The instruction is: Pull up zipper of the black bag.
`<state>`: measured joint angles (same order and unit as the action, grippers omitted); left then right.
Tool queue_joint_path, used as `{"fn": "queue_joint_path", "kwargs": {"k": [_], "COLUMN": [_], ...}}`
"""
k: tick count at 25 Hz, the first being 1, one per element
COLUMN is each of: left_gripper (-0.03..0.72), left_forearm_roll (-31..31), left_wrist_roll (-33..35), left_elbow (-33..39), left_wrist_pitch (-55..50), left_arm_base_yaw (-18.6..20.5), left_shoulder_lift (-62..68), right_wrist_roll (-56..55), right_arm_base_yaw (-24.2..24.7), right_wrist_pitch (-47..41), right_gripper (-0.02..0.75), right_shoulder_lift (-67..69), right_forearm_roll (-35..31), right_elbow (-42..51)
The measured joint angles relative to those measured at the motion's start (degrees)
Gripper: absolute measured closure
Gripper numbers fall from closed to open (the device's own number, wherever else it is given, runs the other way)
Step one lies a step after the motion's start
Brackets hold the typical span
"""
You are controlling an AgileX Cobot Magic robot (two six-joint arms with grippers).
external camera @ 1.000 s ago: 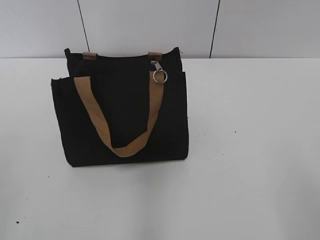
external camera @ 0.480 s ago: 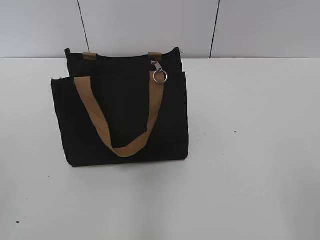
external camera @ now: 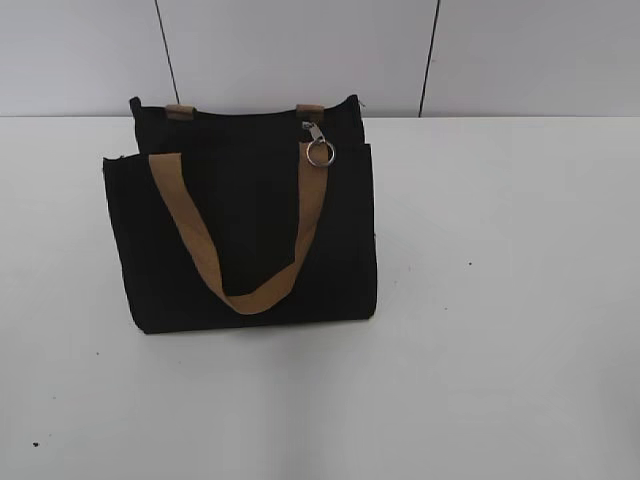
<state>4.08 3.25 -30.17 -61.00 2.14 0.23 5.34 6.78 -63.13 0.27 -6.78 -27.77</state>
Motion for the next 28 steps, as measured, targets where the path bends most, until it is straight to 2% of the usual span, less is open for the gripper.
{"fn": "queue_joint_path", "kwargs": {"k": [11,15,20,28], "left_gripper": [0.269,0.269,0.269,0.269], "left_forearm_roll": [0.0,0.0,0.0,0.0], "left_wrist_roll": [0.0,0.0,0.0,0.0], "left_elbow": [0.0,0.0,0.0,0.0], "left_wrist_pitch": [0.0,0.0,0.0,0.0], "left_arm_base_yaw": [-0.5,-2.3,-2.4,-2.4], "left_shoulder_lift": [-0.4,-0.5,-0.5,-0.7], "right_wrist_roll": [0.0,0.0,0.0,0.0], "right_arm_base_yaw": [0.7,-1.9,-5.9,-6.1], "right_wrist_pitch": [0.0,0.0,0.0,0.0], "right_gripper": [0.211,0.211,0.211,0.211], "right_shoulder_lift": [-0.7,-0.7,-0.7,-0.7], "right_forearm_roll": [-2.3,-2.4,-2.6,-2.6], "right_elbow": [0.0,0.0,0.0,0.0]}}
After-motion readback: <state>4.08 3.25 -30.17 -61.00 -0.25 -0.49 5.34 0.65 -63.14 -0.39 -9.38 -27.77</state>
